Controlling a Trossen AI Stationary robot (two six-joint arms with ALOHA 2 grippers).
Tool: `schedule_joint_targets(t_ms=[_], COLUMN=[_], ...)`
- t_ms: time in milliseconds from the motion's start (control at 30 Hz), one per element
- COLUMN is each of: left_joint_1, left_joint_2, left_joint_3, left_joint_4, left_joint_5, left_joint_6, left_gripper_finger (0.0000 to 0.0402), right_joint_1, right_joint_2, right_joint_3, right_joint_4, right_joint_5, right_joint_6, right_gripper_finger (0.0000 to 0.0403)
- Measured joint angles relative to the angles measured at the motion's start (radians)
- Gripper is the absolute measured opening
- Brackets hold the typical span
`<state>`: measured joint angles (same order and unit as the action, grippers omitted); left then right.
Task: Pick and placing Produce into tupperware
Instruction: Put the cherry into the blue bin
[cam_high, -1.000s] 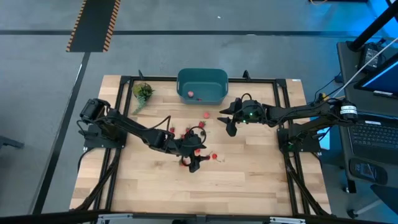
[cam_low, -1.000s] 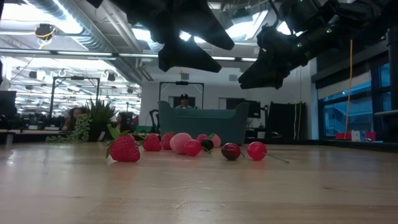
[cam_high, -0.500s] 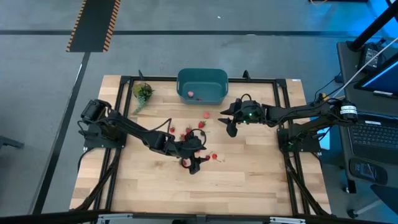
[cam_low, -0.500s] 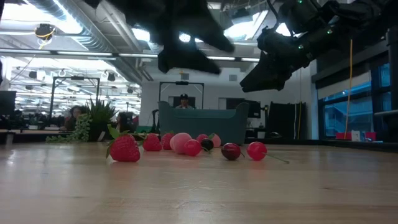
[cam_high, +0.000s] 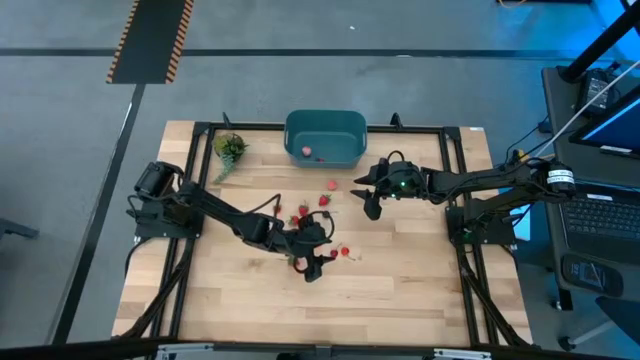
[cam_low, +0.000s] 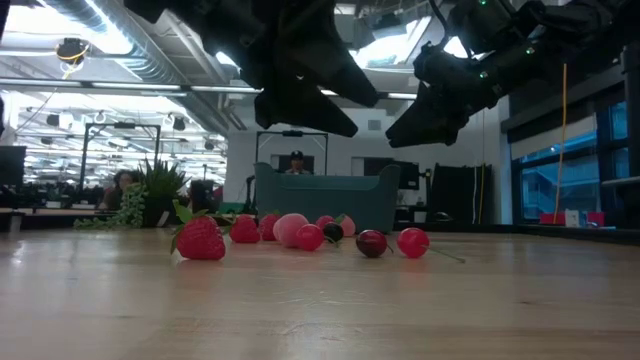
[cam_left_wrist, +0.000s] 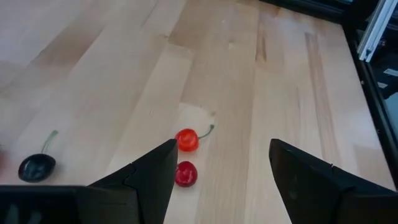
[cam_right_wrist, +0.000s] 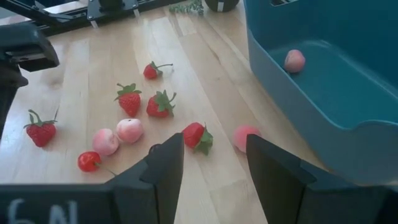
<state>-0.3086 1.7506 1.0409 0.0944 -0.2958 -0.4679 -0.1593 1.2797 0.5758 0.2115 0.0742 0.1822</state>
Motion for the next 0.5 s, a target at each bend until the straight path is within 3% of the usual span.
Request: schedule_joint_targets(t_ms=[500], left_joint_1=[-0.005], left_joint_2=[0.015], left_joint_3=[0.0], left_joint_4=[0.027], left_joint_5=[-0.003], left_joint_6=[0.072], left_gripper_finger=[0.0245], right_joint_1=[0.0], right_joint_2=[0.0], right_joint_3=[0.0], right_joint_4=[-0.041], right_joint_5=[0.0], right_joint_6=[-0.007], right_gripper_finger=[0.0177])
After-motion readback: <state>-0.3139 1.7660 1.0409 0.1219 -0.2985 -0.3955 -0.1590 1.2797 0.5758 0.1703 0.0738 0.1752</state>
